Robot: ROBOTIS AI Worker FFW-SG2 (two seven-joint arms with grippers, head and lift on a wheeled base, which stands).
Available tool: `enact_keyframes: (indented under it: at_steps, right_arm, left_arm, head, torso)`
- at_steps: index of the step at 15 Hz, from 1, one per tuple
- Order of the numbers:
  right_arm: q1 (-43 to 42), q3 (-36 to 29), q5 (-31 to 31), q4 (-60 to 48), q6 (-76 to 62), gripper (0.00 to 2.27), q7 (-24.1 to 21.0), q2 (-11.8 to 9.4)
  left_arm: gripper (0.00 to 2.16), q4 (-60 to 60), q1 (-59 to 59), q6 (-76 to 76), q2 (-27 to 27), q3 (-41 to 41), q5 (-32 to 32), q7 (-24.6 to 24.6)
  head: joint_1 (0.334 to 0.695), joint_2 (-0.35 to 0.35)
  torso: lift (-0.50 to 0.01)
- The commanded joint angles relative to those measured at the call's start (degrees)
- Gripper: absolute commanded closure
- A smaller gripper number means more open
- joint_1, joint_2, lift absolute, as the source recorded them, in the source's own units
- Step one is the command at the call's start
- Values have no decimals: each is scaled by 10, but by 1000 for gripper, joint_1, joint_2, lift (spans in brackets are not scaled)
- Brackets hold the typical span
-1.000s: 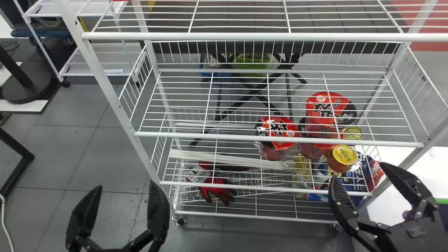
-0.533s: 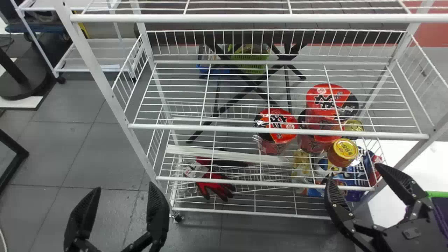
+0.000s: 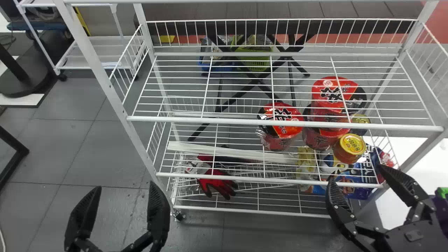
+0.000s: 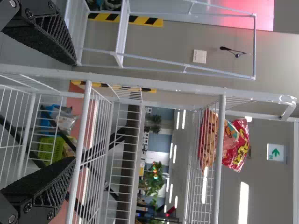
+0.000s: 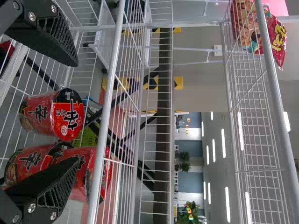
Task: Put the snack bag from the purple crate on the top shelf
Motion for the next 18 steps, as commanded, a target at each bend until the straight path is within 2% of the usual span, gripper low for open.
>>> enact_keyframes:
  at_steps: [1,10,12,18]
  right_arm:
    - [-1,1,-1,2,0,83,0,0]
    - [-1,-4,-3,8,-32,80,4,-2]
    - [3,-5,-16,10,-53,80,7,-9]
    - [12,-8,-17,3,-55,80,7,-11]
  left_arm:
    - [80,0,-1,-1,0,0,0,0]
    - [80,-2,0,-6,0,-2,0,1]
    - [80,-4,1,-8,0,-4,-1,1]
    - [80,-2,1,-13,-1,-4,-1,2]
  head:
    - [695,72]
    - [695,69]
    - [695,69]
    - [695,57]
  torso:
    - [-420]
    - [-456]
    - [-452]
    - [-451]
